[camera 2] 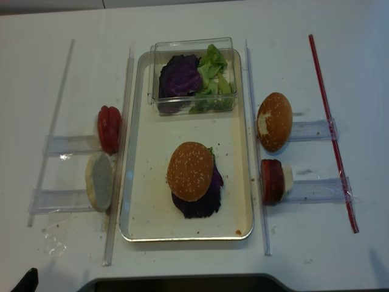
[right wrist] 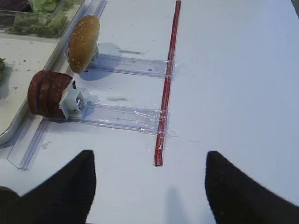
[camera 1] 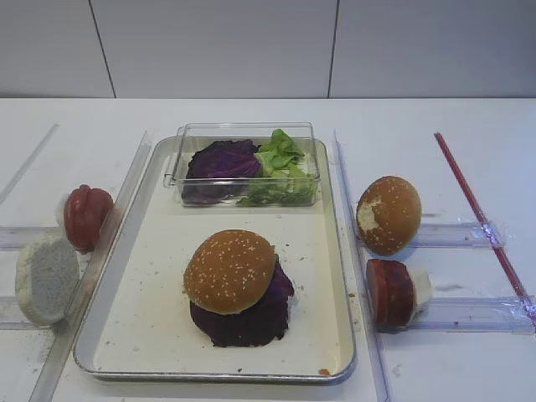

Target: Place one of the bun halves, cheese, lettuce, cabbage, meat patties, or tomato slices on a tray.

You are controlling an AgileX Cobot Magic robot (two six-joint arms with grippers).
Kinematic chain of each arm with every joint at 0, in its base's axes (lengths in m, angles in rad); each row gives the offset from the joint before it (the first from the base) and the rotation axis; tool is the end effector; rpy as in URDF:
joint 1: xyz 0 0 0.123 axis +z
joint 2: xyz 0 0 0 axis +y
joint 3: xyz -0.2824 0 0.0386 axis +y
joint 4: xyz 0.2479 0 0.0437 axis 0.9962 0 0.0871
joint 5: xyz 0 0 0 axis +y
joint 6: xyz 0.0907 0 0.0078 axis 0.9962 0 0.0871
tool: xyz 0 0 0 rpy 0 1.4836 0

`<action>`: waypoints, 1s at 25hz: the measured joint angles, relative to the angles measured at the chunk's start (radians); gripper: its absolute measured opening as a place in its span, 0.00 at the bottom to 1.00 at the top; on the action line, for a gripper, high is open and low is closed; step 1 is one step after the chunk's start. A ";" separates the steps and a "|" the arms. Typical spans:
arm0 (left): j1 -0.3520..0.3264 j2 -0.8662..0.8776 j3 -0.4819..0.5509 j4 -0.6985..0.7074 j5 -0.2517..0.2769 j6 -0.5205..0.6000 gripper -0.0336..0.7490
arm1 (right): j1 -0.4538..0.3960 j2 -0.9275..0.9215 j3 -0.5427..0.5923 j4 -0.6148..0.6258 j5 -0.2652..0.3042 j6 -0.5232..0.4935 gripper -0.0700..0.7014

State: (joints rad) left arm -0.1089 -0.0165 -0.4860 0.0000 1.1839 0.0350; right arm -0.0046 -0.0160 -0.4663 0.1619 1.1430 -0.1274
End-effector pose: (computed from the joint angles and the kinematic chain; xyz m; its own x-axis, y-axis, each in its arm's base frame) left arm -0.0114 0.0012 0.2636 -0.5524 0.0956 -0.8281 0.1281 0.9913 0.0290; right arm -0.0078 0.0134 0.2622 -0.5303 -0.0566 -0.8459 -0.1510 0.9881 0.0285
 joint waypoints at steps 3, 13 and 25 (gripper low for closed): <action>0.000 0.000 0.000 0.000 0.000 0.000 0.60 | 0.000 0.000 0.000 0.000 0.000 0.000 0.75; 0.000 0.000 0.000 0.000 0.000 0.000 0.60 | 0.000 0.000 0.000 0.000 0.000 0.000 0.75; 0.000 0.000 0.000 0.000 0.000 0.000 0.60 | 0.000 0.000 0.000 0.000 0.000 0.000 0.75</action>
State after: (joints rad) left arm -0.1089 -0.0165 -0.4860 0.0000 1.1839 0.0350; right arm -0.0046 -0.0160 -0.4663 0.1619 1.1430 -0.1269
